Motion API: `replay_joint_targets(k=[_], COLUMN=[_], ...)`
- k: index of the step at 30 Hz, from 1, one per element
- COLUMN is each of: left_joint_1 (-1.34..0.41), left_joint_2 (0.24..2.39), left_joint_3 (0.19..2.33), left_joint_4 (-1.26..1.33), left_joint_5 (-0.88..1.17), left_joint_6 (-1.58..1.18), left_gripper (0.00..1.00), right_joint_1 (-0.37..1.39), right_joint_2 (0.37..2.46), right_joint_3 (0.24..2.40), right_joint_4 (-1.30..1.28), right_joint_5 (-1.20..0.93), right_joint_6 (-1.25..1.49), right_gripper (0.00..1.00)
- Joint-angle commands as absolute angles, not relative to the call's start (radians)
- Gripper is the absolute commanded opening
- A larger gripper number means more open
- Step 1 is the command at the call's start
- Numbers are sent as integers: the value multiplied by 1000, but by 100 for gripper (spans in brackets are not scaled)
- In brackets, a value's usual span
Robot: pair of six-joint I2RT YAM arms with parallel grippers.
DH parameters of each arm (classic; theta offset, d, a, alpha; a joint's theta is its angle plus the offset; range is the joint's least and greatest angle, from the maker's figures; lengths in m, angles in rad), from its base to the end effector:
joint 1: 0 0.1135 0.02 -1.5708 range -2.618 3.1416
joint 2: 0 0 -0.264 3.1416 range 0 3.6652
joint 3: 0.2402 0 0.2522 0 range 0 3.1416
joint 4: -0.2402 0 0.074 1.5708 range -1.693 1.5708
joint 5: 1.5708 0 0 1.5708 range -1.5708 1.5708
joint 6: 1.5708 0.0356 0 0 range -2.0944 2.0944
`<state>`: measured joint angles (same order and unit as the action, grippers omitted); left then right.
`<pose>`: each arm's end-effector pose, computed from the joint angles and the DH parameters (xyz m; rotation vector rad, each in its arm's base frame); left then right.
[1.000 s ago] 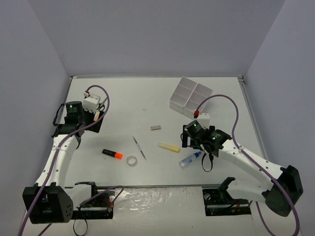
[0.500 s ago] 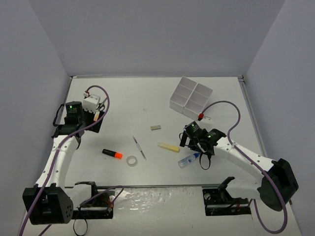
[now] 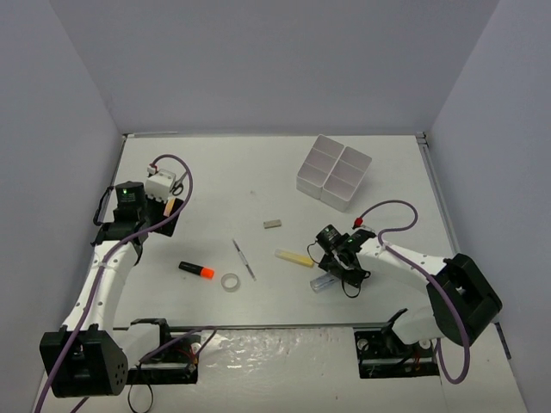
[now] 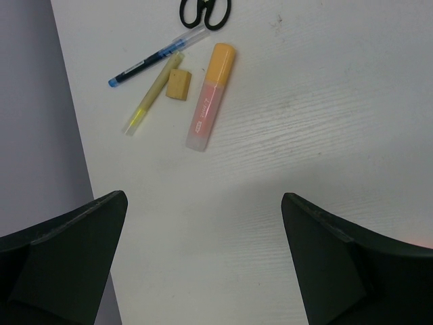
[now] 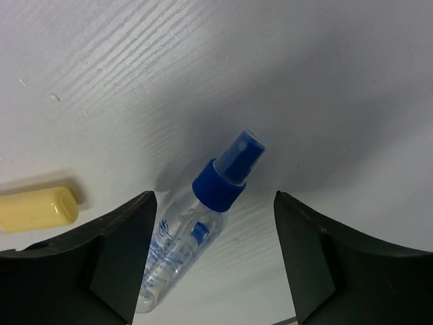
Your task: Sort the stationery into containers
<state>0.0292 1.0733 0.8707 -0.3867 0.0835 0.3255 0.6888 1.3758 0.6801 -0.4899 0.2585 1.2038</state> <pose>0.2370 0.0040 0.2941 0.3664 2.1287 0.1148 0.1880 0.1430 0.1611 0.7541 2.5946 0.2221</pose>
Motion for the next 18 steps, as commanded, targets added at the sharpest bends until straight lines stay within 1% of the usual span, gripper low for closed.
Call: replay_joint_targets(k=[1,2,3,6,7,9,11,15,18], left_joint_1=[37,37,37,38,38,38,38,38,39], left_joint_2=[1063,1063,1063,1062,1061,1058,1061,1073,1086], left_joint_3=[900,899,898,895,894,894,896,912,932], left_joint_4=[-317,-315,-314,-311,-312,-313,-314,-327,-346], left_joint_5=[48,46,41,24,20,15,14,23,28], left_joint_6=[337,339,343,350,352,355,355,352,348], left_gripper=[97,97,97,97,97,97,97,97,97], right_joint_1=[670,661,647,603,593,576,570,569,570], right_joint_2=[1416,1426,1439,1478,1478,1439,1368,1173,1091], right_joint_3=[657,653,646,628,623,615,622,686,792], right_joint_4=[-448,-430,-403,-339,-332,-324,-334,-376,-393], right_joint_5=[281,270,251,197,193,213,262,375,492], right_joint_6=[1247,1236,1225,1193,1182,1157,1133,1081,979], right_gripper=[56,53,47,21,14,5,0,0,0])
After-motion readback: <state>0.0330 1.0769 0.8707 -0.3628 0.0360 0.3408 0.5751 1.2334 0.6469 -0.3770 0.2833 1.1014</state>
